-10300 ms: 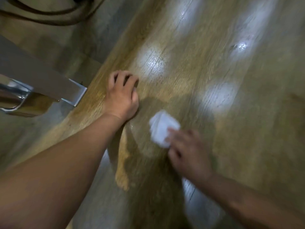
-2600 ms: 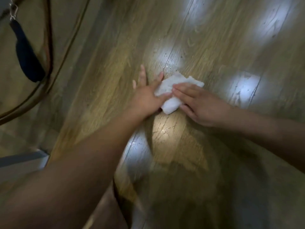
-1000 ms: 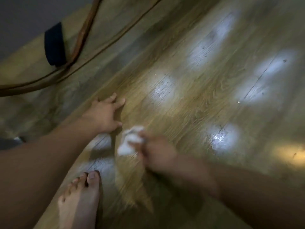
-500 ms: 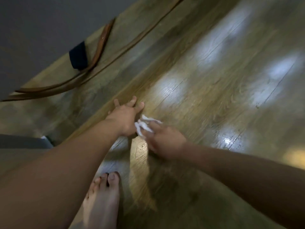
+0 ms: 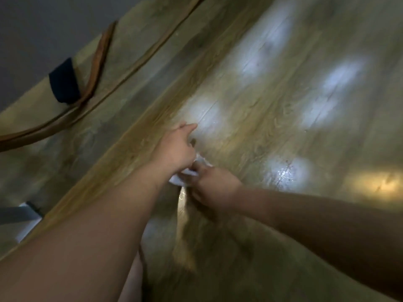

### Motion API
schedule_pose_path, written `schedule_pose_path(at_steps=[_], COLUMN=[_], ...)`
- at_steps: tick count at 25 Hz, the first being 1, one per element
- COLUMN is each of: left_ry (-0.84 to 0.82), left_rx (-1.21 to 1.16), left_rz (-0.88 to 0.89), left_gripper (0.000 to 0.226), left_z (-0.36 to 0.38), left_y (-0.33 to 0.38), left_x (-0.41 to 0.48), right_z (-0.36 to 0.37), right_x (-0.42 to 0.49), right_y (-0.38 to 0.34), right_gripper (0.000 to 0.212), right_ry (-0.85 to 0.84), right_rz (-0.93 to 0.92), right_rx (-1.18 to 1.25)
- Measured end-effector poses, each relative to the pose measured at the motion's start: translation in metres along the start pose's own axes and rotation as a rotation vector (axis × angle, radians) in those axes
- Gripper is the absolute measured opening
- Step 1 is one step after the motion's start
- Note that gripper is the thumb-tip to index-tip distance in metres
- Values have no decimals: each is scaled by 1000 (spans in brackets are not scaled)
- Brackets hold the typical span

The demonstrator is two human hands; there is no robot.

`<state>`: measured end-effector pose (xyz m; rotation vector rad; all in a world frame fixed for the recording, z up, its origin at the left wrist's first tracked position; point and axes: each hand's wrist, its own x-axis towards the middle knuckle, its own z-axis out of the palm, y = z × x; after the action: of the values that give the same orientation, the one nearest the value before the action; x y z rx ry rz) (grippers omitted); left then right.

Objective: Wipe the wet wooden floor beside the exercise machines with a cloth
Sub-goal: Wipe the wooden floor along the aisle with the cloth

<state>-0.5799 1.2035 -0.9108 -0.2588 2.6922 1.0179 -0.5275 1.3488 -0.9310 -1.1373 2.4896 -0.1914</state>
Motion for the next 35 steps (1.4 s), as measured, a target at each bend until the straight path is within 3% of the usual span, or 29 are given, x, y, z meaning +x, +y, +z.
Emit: schedule_pose_path(at_steps=[1,3,5,7,10,11,14,15,17,19,22,24,26,27,30,32,33,35], left_ry=[-97,-269,-469,-546,-567,-560,-547,-547,-551,-540,-609,-733,-831,-862,-894,-907,-902,-878], left_rx=[79,324,521,581,683,658,589,589,599,629,615,608,644,682,824,884,907,933], left_rz=[42,102,48,35,108,98,81,85,81,60,189,273,335,367,415,429,446,463], left_gripper=[60,62,78,96,98,97,96,98,105,114,121,126,133,135,138,141,141,142], left_z=[10,35,54,56,42,39,48,48,46,48,85,129,177,194,217,220,220,220], left_y=[18,38,43,42,54,54,41,37,33,39,79,129,177,197,215,213,211,209], left_x=[6,6,-6,-8,1,1,3,5,11,6,-21,-42,-57,-63,-68,-71,-71,-72], right_z=[-12,-40,-58,-55,-19,-7,35,42,46,35,16,22,50,66,99,114,116,111], right_x=[-10,-27,-67,-101,-103,-102,-141,-159,-181,-186,-225,-250,-264,-270,-301,-341,-364,-415], right_y=[43,145,237,263,196,158,46,41,83,156,258,257,200,161,59,73,103,169], right_gripper=[62,66,62,52,57,57,59,59,59,61,56,54,52,52,50,53,54,57], right_ry=[5,-41,64,132,240,234,58,9,105,268,338,391,411,423,361,294,315,384], right_rz=[74,481,907,1110,966,832,137,49,144,490,1066,1245,1257,1173,623,488,575,1021], right_rx=[-66,-73,-54,11,96,137,167,183,159,95,215,261,225,217,285,158,81,7])
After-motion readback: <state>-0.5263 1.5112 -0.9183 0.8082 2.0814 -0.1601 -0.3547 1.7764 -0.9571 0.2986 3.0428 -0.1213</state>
